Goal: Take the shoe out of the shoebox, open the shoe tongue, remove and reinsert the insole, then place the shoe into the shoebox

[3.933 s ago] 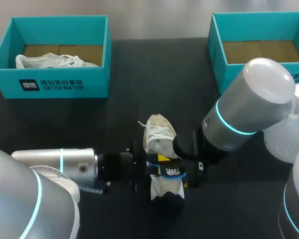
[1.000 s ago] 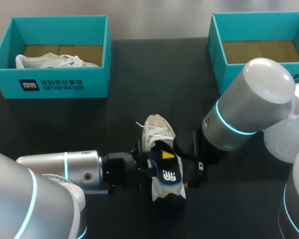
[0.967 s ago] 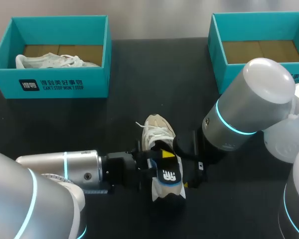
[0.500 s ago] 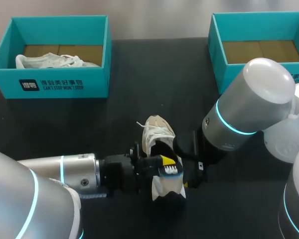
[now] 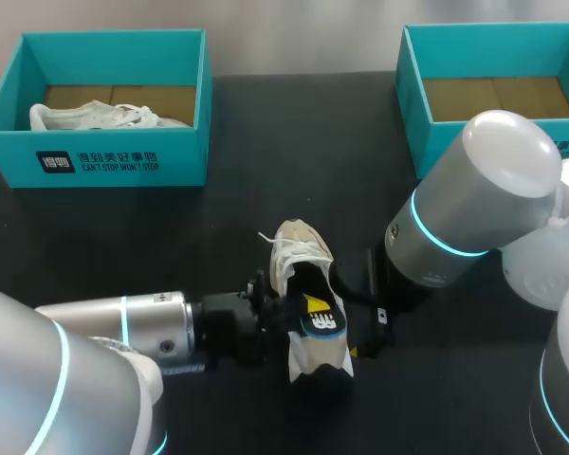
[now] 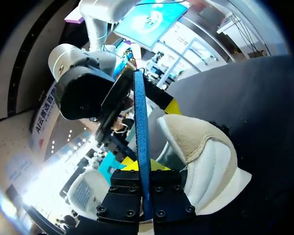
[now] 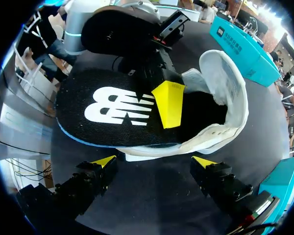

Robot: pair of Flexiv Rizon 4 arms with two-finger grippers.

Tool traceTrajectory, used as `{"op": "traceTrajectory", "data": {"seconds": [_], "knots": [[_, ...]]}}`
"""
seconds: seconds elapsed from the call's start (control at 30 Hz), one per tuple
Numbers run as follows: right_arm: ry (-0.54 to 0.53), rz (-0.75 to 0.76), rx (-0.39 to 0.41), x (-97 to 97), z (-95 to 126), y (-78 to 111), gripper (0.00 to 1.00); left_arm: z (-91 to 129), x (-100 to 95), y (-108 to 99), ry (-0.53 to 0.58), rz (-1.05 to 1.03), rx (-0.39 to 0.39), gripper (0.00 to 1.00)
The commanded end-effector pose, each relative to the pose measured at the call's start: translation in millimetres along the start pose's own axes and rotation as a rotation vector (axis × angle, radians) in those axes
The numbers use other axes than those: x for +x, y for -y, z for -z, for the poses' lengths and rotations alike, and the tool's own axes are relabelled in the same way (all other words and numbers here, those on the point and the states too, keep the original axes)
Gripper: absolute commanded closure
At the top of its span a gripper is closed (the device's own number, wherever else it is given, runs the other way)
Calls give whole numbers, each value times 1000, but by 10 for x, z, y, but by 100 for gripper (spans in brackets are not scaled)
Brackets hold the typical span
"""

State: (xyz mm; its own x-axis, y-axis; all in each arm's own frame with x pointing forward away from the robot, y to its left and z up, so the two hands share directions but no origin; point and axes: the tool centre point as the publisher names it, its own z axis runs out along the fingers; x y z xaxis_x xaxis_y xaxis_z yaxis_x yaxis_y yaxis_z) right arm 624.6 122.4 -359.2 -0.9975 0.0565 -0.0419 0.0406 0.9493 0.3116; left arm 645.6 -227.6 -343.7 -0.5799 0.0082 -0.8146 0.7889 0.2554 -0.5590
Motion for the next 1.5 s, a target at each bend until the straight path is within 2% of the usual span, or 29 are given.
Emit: {"op": "traceTrajectory", "data": {"seconds": [0.03,0.3,0.37,0.4,0.43,0.5,0.7,0.9,0.97,1.0,1.03,1.2,1.5], "knots": [[3,-1,1,14,-6,-5,0,-102,-20,-126,-6,5,-17,100],[3,-1,1,14,-6,-5,0,-36,-43,-39,2,23,7,100],[3,-1,1,14,-6,-5,0,-1,-53,11,-1,21,14,82],[3,-1,1,14,-6,-5,0,12,-60,27,0,24,19,78],[3,-1,1,14,-6,-5,0,33,-73,58,0,22,24,67],[3,-1,1,14,-6,-5,0,60,-98,104,3,18,31,58],[3,-1,1,14,-6,-5,0,97,-119,203,15,1,47,61],[3,-1,1,14,-6,-5,0,97,-116,223,19,-1,52,68],[3,-1,1,14,-6,-5,0,78,-105,223,17,-3,50,78],[3,-1,1,14,-6,-5,0,66,-100,220,17,-3,49,91],[3,-1,1,14,-6,-5,0,58,-98,220,17,-4,49,100],[3,-1,1,14,-6,-5,0,-14,-50,200,12,-29,47,100],[3,-1,1,14,-6,-5,0,-164,-4,-90,11,-56,4,100]]}}
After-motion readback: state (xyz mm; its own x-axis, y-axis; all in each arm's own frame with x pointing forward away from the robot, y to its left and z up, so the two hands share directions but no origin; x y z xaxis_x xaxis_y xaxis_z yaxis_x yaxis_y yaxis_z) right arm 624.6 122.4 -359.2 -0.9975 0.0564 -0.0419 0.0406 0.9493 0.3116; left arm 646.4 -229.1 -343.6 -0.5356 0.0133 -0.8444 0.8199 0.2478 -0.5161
